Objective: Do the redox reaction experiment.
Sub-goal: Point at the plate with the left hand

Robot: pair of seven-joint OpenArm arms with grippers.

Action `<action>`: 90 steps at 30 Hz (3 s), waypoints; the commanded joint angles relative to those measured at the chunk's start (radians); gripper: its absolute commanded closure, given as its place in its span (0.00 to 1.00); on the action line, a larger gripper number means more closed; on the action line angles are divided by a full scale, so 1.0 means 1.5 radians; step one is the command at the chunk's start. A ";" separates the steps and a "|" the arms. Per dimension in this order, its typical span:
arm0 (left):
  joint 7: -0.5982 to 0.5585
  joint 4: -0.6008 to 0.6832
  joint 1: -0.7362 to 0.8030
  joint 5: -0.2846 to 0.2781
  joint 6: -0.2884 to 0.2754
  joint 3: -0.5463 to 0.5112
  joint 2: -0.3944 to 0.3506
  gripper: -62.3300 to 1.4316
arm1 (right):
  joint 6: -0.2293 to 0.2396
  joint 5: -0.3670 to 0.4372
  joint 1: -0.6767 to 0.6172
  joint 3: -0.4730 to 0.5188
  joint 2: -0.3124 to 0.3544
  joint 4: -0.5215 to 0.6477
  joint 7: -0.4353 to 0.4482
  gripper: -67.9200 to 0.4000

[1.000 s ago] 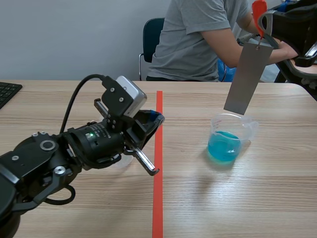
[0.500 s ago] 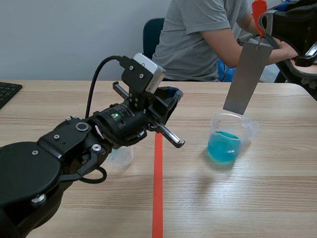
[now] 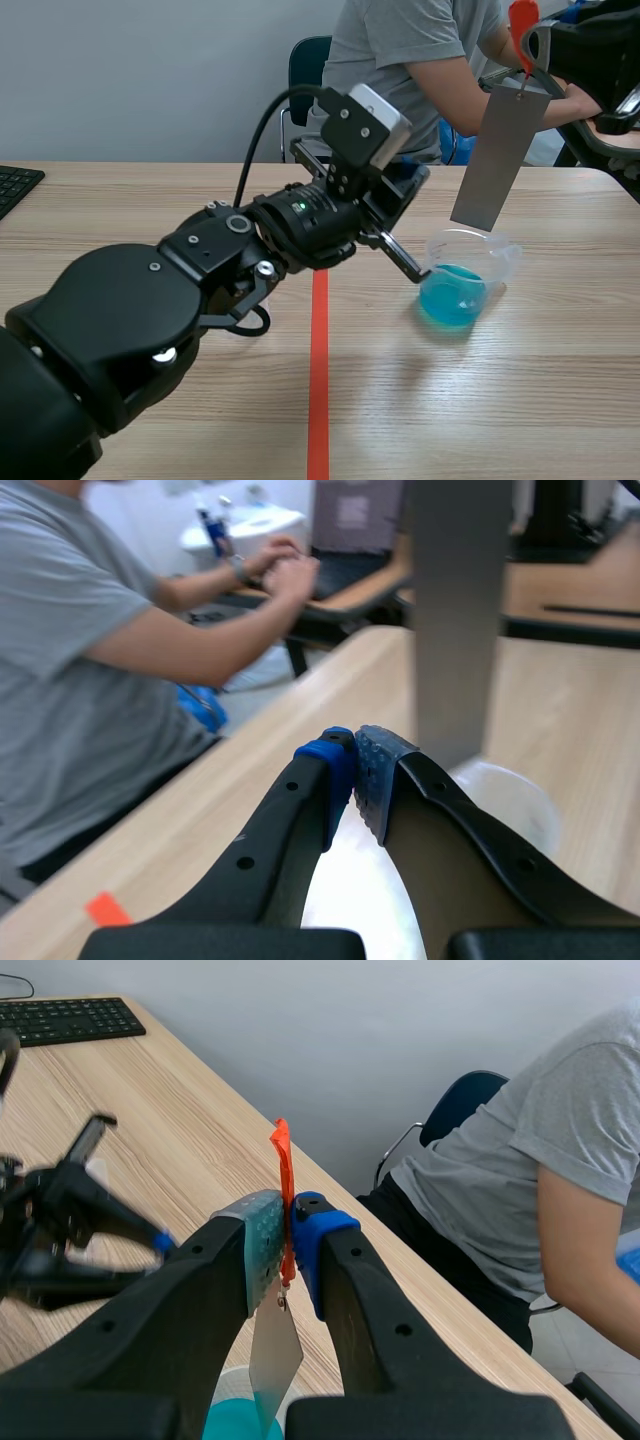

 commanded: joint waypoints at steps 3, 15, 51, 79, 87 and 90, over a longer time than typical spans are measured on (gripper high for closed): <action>-0.035 -0.009 -0.012 0.003 0.001 0.021 0.021 0.95 | 0.004 0.010 0.015 0.004 0.009 0.005 0.013 0.99; -0.033 -0.025 -0.014 0.007 0.000 0.034 0.050 0.95 | 0.004 0.010 0.015 0.004 0.009 0.005 0.015 0.99; -0.009 -0.025 -0.014 0.080 0.004 0.034 0.052 0.95 | 0.004 0.010 0.015 0.004 0.009 0.005 0.015 0.99; -0.010 -0.025 -0.014 0.080 0.004 0.034 0.052 0.95 | 0.004 0.010 0.015 0.004 0.009 0.005 0.015 0.99; -0.033 -0.025 -0.009 0.079 0.016 0.030 0.036 0.95 | 0.004 0.010 0.015 0.004 0.009 0.005 0.015 0.99; -0.035 -0.023 -0.001 0.080 0.028 0.021 0.024 0.95 | 0.004 0.010 0.015 0.004 0.009 0.005 0.015 0.99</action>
